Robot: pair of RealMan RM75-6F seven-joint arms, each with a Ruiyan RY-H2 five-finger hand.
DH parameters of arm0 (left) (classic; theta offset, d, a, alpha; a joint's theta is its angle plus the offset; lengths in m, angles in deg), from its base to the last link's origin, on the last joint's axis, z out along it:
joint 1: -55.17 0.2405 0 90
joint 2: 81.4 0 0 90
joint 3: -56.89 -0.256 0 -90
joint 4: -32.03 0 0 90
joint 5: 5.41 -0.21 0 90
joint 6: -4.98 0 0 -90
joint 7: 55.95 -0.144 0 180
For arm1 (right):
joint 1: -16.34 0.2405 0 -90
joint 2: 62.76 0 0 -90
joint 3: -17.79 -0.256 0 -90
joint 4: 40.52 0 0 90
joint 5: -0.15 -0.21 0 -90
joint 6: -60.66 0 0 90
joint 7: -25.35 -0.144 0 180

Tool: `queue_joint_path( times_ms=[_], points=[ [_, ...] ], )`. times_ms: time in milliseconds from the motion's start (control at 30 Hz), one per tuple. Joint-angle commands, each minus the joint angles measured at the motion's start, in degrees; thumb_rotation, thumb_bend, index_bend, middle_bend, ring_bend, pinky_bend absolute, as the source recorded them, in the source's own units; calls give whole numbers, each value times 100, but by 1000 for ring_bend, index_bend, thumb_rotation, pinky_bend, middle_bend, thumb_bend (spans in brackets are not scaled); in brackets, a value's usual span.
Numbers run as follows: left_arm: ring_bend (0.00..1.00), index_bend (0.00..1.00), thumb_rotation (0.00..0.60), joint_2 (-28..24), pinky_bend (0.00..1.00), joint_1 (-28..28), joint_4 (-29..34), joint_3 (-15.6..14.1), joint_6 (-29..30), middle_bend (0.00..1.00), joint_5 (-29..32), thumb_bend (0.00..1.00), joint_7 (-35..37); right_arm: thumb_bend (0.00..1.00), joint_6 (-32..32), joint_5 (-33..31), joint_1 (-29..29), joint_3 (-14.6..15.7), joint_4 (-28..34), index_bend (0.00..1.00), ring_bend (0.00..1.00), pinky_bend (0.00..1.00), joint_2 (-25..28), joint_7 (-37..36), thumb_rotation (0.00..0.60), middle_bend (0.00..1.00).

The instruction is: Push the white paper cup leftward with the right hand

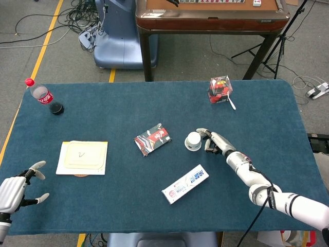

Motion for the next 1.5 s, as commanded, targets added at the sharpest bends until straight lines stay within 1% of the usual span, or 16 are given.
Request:
queue_joint_path(
  times_ms=[33, 433, 867, 1067, 1500],
  points=[
    [348, 155, 600, -7, 445, 2, 2, -1, -1, 432, 1, 173, 4, 1000, -26, -150, 92, 56, 109, 125, 179, 356, 34, 108, 600, 188],
    [348, 155, 600, -26, 445, -3, 19, -4, -36, 432, 18, 173, -21, 1000, -89, -698, 348, 283, 291, 125, 180, 356, 50, 398, 600, 195],
    [348, 155, 600, -40, 445, -2, 36, 4, -58, 432, 57, 173, -42, 1000, -134, -746, 463, 291, 486, 125, 184, 357, -40, 408, 600, 197],
    [348, 155, 600, -43, 445, -5, 36, 3, -72, 432, 60, 174, -44, 1000, -140, -746, 510, 273, 572, 125, 200, 396, -67, 397, 600, 200],
    [348, 155, 600, -64, 445, -1, 50, 7, -87, 432, 88, 174, -50, 1000, -186, -836, 655, 240, 697, 125, 215, 412, -133, 411, 600, 213]
  ],
)
